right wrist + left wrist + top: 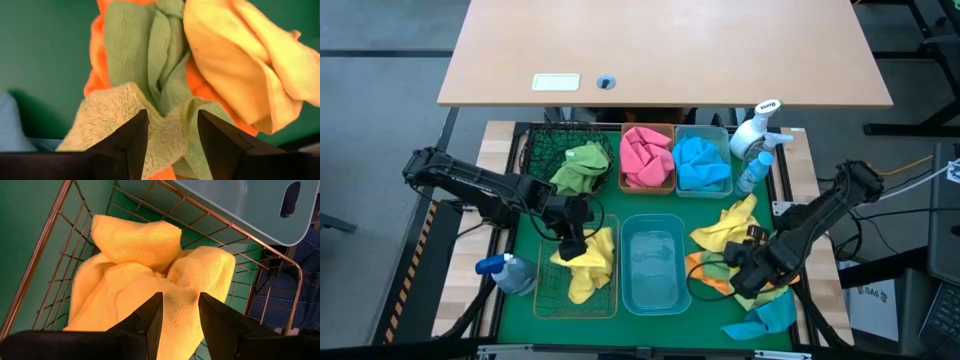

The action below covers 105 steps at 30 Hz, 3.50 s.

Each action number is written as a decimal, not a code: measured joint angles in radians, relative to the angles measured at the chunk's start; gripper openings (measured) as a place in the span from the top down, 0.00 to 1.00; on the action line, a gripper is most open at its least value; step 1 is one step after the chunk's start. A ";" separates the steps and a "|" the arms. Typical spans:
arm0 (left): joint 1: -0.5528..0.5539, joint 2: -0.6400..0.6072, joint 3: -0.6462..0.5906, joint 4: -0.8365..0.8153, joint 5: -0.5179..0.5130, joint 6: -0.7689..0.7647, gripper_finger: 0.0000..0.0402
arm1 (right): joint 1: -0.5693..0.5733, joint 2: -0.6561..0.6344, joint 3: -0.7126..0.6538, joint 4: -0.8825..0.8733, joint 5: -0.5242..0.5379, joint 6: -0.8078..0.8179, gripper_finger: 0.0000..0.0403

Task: Sort microfiber towel by color & place in baskets
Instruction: Put the yellow towel into the gold wire basket, then put the green towel into the black basket

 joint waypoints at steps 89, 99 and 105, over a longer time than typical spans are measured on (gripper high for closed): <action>0.114 0.302 0.001 1.374 -0.273 0.770 0.43 | -0.403 0.076 0.720 0.414 0.359 -1.204 0.99; 0.117 0.371 0.000 1.473 -0.251 0.768 0.45 | -0.409 0.111 0.721 0.603 0.366 -1.348 0.99; 0.118 0.368 0.000 1.466 -0.256 0.767 0.62 | -0.409 0.110 0.721 0.611 0.368 -1.347 0.99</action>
